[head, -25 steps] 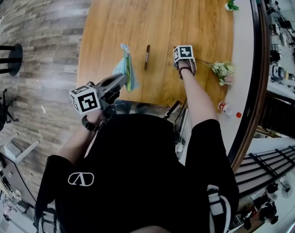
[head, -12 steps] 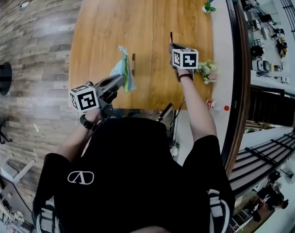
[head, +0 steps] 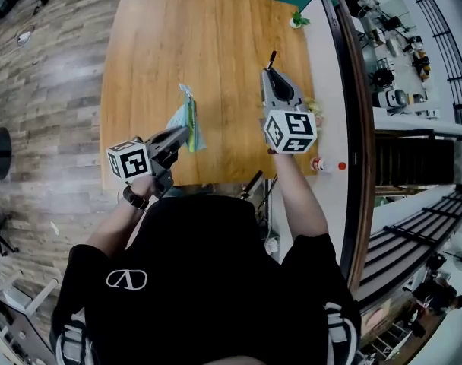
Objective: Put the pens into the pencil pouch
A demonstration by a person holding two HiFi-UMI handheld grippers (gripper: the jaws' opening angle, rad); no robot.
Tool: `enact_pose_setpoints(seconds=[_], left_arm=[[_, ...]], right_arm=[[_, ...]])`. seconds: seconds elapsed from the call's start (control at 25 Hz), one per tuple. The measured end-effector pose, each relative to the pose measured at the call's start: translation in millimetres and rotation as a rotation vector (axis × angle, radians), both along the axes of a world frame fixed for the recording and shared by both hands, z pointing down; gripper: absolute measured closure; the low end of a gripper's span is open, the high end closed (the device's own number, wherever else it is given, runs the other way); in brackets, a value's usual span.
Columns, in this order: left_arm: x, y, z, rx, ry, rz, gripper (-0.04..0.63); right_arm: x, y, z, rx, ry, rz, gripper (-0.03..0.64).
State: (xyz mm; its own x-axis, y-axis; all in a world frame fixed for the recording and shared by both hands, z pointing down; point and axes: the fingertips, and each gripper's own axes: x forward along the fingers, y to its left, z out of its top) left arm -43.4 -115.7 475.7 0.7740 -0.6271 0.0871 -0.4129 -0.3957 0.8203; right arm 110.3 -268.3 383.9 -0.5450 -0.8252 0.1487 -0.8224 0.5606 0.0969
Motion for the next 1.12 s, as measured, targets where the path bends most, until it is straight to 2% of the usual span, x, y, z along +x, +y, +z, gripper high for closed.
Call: enact_pose_setpoints(seconds=[0.16, 0.28, 0.64, 0.84, 1.12], left_arm=[[3, -5, -5, 0.006, 0.002, 0.011, 0.58], [5, -5, -10, 0.018, 0.001, 0.019, 0.58], [5, -8, -14, 0.024, 0.003, 0.027, 0.58], [4, -8, -14, 0.023, 0.002, 0.023, 0.58], [3, -8, -18, 0.032, -0.004, 0.017, 0.58]], right_arm=[[5, 37, -38, 0.199, -0.049, 0.023, 0.572], [9, 59, -51, 0.285, -0.077, 0.041, 0.572], [17, 69, -58, 0.309, -0.13, 0.08, 0.572], [-20, 84, -61, 0.317, -0.151, -0.01, 0.572], [-81, 106, -57, 0.258, -0.228, -0.162, 0.572]])
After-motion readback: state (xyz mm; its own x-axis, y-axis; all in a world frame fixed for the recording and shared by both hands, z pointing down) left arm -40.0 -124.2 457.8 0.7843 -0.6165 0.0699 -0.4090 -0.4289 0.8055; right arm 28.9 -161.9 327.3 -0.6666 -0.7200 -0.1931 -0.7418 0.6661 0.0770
